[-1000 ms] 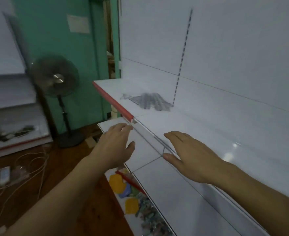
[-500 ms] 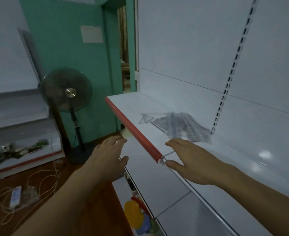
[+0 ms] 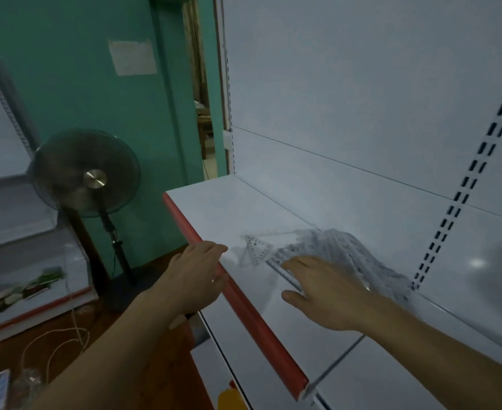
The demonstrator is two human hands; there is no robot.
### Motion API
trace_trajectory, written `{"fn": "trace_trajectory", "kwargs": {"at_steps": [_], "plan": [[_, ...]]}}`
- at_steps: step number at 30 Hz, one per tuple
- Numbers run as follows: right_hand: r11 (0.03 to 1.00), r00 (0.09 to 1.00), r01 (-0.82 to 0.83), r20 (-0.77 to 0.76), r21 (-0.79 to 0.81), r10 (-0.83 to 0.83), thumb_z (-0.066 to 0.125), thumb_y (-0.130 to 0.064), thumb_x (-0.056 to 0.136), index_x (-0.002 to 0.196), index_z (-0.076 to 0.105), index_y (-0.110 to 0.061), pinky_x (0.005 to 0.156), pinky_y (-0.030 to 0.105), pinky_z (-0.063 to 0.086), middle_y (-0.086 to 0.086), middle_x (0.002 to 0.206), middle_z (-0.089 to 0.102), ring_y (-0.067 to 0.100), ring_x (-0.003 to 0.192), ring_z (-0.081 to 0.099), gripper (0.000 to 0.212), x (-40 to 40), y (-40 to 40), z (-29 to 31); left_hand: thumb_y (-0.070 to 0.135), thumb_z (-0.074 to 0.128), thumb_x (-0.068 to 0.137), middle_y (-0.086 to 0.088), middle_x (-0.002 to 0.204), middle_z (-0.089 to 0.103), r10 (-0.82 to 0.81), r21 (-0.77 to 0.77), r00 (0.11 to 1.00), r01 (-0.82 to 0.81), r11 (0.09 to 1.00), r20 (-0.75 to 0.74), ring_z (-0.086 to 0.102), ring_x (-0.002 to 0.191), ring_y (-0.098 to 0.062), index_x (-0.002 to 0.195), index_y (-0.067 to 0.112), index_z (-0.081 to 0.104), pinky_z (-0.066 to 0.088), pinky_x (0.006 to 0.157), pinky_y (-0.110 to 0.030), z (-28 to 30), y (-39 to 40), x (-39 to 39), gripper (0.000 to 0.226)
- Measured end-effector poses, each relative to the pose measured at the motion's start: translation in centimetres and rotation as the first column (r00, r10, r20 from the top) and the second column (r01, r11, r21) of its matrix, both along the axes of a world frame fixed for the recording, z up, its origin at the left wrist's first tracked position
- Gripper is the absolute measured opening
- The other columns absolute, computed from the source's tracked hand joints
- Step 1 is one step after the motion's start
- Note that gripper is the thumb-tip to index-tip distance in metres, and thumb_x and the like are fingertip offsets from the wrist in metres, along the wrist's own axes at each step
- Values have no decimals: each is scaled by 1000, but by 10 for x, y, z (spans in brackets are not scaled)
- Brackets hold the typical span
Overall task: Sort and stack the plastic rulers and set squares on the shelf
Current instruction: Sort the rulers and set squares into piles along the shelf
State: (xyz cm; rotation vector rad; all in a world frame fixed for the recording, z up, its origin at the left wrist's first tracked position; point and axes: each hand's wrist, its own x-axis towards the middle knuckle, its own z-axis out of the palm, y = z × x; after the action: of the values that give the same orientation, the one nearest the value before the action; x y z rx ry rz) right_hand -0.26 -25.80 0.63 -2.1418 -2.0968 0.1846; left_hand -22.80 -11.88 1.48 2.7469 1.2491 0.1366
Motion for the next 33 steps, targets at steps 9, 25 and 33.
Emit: {"fn": "trace_trajectory", "kwargs": {"at_steps": [9, 25, 33], "plan": [[989, 985, 141, 108, -38, -136, 39, -60, 97, 138, 45, -16, 103, 51, 40, 5, 135, 50, 27, 123, 45, 61, -10, 94, -15, 34, 40, 104, 3, 158, 31, -174, -38, 984, 174, 984, -20, 32, 142, -22, 153, 25, 28, 33, 115, -46, -15, 85, 59, 51], [802, 807, 578, -38, -148, -589, 75, -50, 80, 128, 54, -32, 96, 34, 42, -3, 124, 53, 17, 113, 47, 55, -17, 158, -4, 31, 49, 102, -6, 131, 60, -630, -193, 772, 633, 750, 81, 58, 112, -18, 138, 17, 51, 43, 86, -23, -15, 204, 155, 39], [539, 522, 842, -301, 34, -798, 52, -23, 99, 112, 65, -21, 70, 22, 44, -5, 93, 66, 11, 80, 59, 18, -17, 134, 0, 38, 54, 98, -1, 130, 59, -661, -206, 741, 670, 713, 120, 57, 113, -17, 138, 21, 50, 43, 87, -25, -21, 201, 182, 44]]}}
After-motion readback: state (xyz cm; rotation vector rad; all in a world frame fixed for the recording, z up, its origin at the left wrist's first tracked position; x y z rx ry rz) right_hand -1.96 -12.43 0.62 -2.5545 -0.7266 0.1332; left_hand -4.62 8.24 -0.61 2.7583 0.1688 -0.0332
